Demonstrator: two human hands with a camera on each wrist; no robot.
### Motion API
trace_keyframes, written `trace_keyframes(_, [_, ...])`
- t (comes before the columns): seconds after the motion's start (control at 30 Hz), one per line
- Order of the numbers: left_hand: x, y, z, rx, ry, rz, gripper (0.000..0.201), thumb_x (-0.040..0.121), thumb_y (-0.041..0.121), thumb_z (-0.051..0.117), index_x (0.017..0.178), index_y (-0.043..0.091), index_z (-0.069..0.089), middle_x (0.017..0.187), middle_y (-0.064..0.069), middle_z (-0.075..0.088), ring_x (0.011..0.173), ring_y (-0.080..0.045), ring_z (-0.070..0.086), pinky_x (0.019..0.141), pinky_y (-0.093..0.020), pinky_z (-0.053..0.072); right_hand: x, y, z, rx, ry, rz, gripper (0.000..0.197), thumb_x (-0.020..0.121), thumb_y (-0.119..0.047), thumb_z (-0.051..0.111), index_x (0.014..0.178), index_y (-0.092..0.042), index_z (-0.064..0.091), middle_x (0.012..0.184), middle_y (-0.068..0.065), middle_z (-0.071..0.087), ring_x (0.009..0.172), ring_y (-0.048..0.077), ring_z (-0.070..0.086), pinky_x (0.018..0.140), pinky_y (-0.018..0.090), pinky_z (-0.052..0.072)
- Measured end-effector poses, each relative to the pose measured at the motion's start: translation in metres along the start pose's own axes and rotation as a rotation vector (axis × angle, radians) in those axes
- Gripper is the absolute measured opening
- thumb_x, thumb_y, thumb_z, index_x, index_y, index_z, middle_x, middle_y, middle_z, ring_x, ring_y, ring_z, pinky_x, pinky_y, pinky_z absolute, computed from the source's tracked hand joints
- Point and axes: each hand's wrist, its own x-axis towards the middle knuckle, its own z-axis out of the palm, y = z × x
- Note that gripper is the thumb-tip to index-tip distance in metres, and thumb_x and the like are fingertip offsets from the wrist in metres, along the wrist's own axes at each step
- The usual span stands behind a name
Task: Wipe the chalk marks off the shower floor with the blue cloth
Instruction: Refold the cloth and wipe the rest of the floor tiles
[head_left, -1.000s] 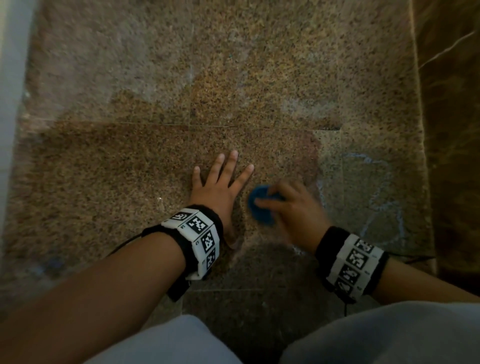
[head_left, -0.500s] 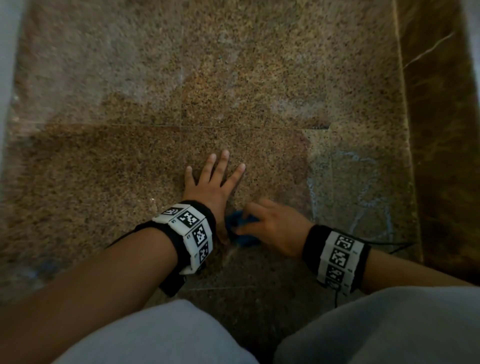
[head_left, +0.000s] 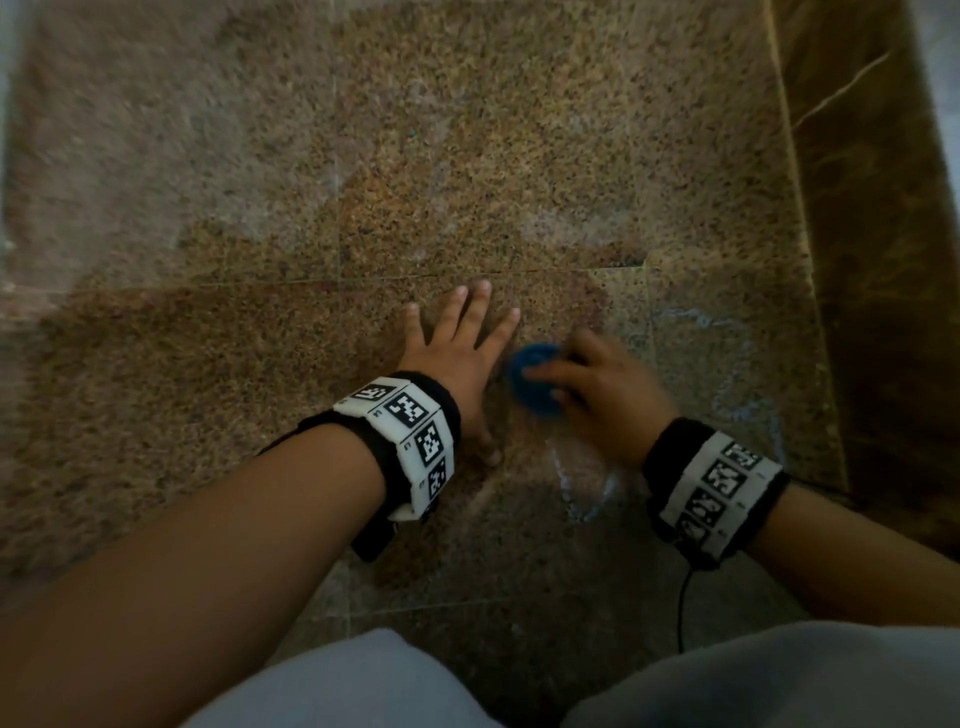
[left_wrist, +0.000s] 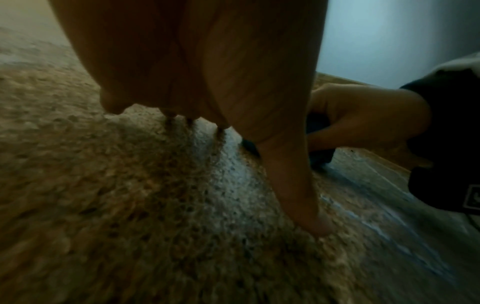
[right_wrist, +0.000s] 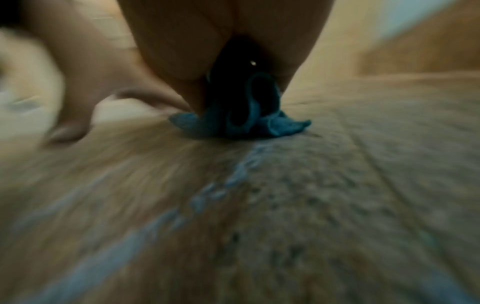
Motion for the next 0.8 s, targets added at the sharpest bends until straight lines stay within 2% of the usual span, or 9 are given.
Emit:
trace_keyframes(0.1, [0.006, 0.005, 0.001, 0.009, -0.004, -0.002, 0.15, 0.056, 0.067, 0.079, 0.142, 0.028, -0.037, 0.145, -0.008, -0.048, 0.138, -0.031, -0.037, 0.111, -0.064, -0.01, -0.002, 0.009, -0.005, -0.018, 0.085, 0.129, 0.037, 0.074, -0.001, 0.07, 0.108, -0.015, 0.069, 0.1, 0.016, 0.056, 0.086, 0.039, 0.055, 0.074, 0.044, 0.051])
trace_keyframes(0.2, [0.007, 0.008, 0.003, 0.009, 0.018, -0.032, 0.144, 0.064, 0.059, 0.08, 0.141, 0.029, -0.038, 0.144, -0.009, -0.049, 0.138, -0.031, -0.036, 0.111, -0.064, -0.008, -0.016, -0.01, 0.004, -0.095, 0.012, -0.055, 0.035, 0.073, -0.012, 0.068, 0.107, -0.018, 0.068, 0.096, 0.011, 0.056, 0.08, 0.034, 0.056, 0.069, 0.035, 0.05])
trace_keyframes(0.27, [0.007, 0.008, 0.003, -0.003, 0.016, -0.051, 0.141, 0.069, 0.049, 0.082, 0.14, 0.03, -0.039, 0.145, -0.009, -0.048, 0.139, -0.032, -0.035, 0.111, -0.064, -0.008, -0.031, -0.021, 0.01, -0.076, -0.097, -0.201, 0.043, 0.067, -0.02, 0.079, 0.108, -0.021, 0.068, 0.097, 0.006, 0.052, 0.084, 0.026, 0.052, 0.062, 0.027, 0.048])
trace_keyframes(0.37, [0.011, 0.013, 0.003, -0.002, 0.007, -0.055, 0.142, 0.069, 0.047, 0.083, 0.14, 0.03, -0.039, 0.145, -0.009, -0.048, 0.139, -0.033, -0.035, 0.111, -0.065, -0.006, -0.043, -0.016, 0.006, -0.027, -0.194, -0.271, 0.043, 0.07, -0.021, 0.078, 0.112, -0.025, 0.066, 0.099, 0.004, 0.052, 0.085, 0.021, 0.047, 0.056, 0.025, 0.045])
trace_keyframes(0.47, [0.009, 0.013, 0.002, 0.0, -0.019, -0.053, 0.153, 0.055, 0.06, 0.084, 0.139, 0.03, -0.04, 0.144, -0.008, -0.049, 0.138, -0.032, -0.036, 0.111, -0.064, -0.006, -0.038, 0.004, -0.004, -0.009, -0.053, -0.045, 0.031, 0.078, -0.013, 0.064, 0.107, -0.02, 0.07, 0.096, 0.009, 0.058, 0.082, 0.029, 0.058, 0.065, 0.028, 0.045])
trace_keyframes(0.57, [0.007, 0.012, 0.001, -0.014, -0.015, -0.056, 0.155, 0.052, 0.061, 0.084, 0.139, 0.031, -0.039, 0.144, -0.007, -0.05, 0.138, -0.031, -0.036, 0.112, -0.064, -0.006, -0.038, 0.006, -0.002, -0.036, 0.067, 0.133, 0.035, 0.076, -0.001, 0.068, 0.109, -0.015, 0.069, 0.102, 0.014, 0.058, 0.085, 0.035, 0.057, 0.069, 0.039, 0.053])
trace_keyframes(0.63, [0.006, 0.011, 0.001, -0.017, -0.004, -0.055, 0.154, 0.052, 0.062, 0.084, 0.14, 0.032, -0.039, 0.144, -0.006, -0.05, 0.139, -0.03, -0.036, 0.113, -0.063, -0.006, -0.045, -0.008, 0.008, -0.099, 0.025, 0.054, 0.035, 0.077, -0.007, 0.066, 0.11, -0.016, 0.068, 0.107, 0.014, 0.058, 0.088, 0.036, 0.057, 0.072, 0.044, 0.055])
trace_keyframes(0.73, [0.005, 0.01, 0.003, -0.019, 0.012, -0.044, 0.151, 0.054, 0.062, 0.083, 0.141, 0.032, -0.037, 0.145, -0.006, -0.048, 0.139, -0.03, -0.035, 0.113, -0.063, -0.006, -0.052, -0.023, 0.012, -0.018, -0.15, -0.144, 0.034, 0.077, -0.013, 0.068, 0.111, -0.016, 0.067, 0.108, 0.013, 0.058, 0.088, 0.034, 0.059, 0.072, 0.04, 0.055])
trace_keyframes(0.8, [0.007, 0.008, 0.003, -0.026, 0.02, -0.04, 0.151, 0.054, 0.062, 0.083, 0.142, 0.033, -0.036, 0.146, -0.005, -0.048, 0.139, -0.029, -0.035, 0.113, -0.062, -0.006, -0.044, -0.016, 0.004, 0.007, -0.192, -0.192, 0.028, 0.084, -0.02, 0.055, 0.108, -0.018, 0.069, 0.106, 0.012, 0.058, 0.085, 0.033, 0.059, 0.071, 0.04, 0.055])
